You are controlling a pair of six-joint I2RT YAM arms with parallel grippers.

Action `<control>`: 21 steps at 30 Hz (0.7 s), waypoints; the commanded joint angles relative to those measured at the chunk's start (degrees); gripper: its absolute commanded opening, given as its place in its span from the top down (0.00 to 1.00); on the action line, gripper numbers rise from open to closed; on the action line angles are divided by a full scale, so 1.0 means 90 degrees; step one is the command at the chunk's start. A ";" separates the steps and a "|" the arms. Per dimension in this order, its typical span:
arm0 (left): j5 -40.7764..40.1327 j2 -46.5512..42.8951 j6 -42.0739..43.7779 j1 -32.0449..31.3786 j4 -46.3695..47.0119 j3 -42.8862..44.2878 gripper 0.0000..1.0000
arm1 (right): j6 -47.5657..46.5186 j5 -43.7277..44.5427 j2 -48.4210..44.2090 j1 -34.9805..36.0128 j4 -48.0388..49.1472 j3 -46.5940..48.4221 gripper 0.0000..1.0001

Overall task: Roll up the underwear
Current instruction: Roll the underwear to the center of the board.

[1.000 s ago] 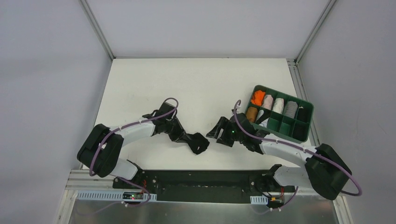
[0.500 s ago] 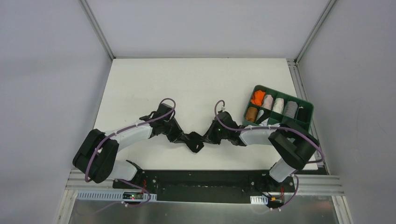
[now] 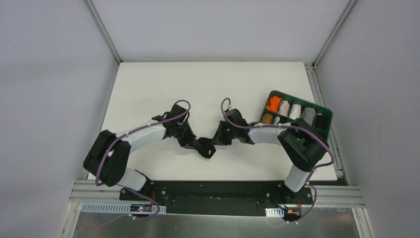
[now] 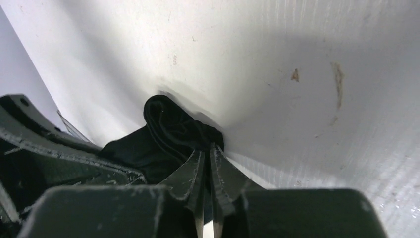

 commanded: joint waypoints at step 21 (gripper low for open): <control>0.0180 0.1148 0.0360 -0.0066 -0.0854 0.0715 1.00 | -0.5051 0.3075 -0.1961 0.2329 -0.2452 0.0786 0.27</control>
